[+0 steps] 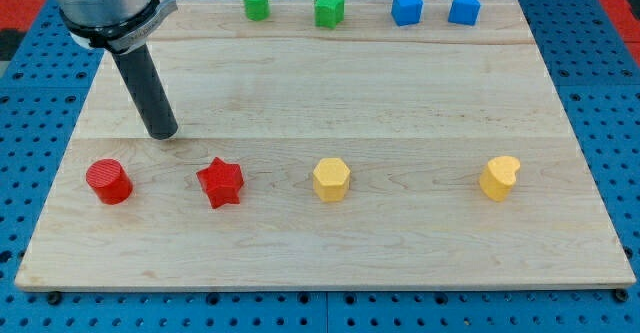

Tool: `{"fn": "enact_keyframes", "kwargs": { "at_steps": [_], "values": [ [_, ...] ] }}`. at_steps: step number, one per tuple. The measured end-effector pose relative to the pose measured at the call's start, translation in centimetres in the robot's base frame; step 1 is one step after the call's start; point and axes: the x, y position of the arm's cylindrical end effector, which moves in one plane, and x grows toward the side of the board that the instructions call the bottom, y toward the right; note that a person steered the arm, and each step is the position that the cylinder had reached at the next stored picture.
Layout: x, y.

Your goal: Go near the blue triangle

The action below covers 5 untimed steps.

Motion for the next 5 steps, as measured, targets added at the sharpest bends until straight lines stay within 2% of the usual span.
{"fn": "enact_keyframes", "kwargs": {
  "at_steps": [2, 5],
  "values": [
    [-3.4, 9.4],
    [-3.6, 18.9]
  ]
}}
